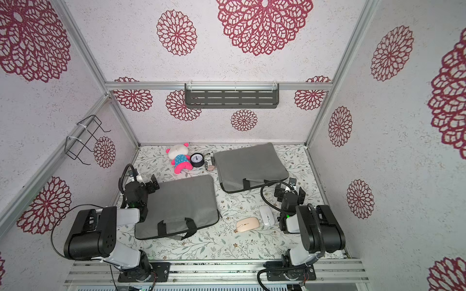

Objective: Put the mouse into the laptop bag
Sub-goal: Unzip the zipper on the zippered laptop bag.

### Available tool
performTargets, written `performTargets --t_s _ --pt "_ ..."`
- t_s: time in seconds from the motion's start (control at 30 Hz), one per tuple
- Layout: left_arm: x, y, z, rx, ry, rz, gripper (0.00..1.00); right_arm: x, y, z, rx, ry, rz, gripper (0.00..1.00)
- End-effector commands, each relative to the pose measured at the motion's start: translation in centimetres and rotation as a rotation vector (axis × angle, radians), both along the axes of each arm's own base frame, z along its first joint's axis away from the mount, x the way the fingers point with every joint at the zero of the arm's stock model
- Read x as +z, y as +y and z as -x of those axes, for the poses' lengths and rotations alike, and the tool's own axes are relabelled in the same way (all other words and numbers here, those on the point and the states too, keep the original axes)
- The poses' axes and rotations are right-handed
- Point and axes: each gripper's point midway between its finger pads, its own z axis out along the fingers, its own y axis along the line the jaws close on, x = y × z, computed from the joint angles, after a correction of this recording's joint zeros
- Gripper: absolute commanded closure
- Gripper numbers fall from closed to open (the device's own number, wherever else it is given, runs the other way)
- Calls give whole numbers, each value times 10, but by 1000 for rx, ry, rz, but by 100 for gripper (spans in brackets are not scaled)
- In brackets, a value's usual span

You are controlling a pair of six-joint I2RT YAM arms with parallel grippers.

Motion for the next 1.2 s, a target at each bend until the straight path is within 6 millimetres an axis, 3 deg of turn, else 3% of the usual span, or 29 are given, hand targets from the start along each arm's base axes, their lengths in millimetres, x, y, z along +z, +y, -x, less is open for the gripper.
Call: performTargets --t_s 0.0,0.7,0.9,1.0,1.1,1.17 --pt "3 -3 -1 -16 -7 -20 2 19 -1 -3 -20 -72 -14 1" --pt "3 -3 -1 -14 -9 -20 2 19 -1 -3 -20 -72 -16 1" --pt "47 -21 16 55 4 -100 2 52 13 -9 6 -18 12 1" --pt "76 -33 23 66 -41 -74 2 65 5 -10 -119 68 -197 1" --pt "96 -55 31 5 24 151 2 78 23 -10 -23 121 -244 1" --pt "106 -62 41 5 91 247 2 89 52 -1 166 62 -361 1"
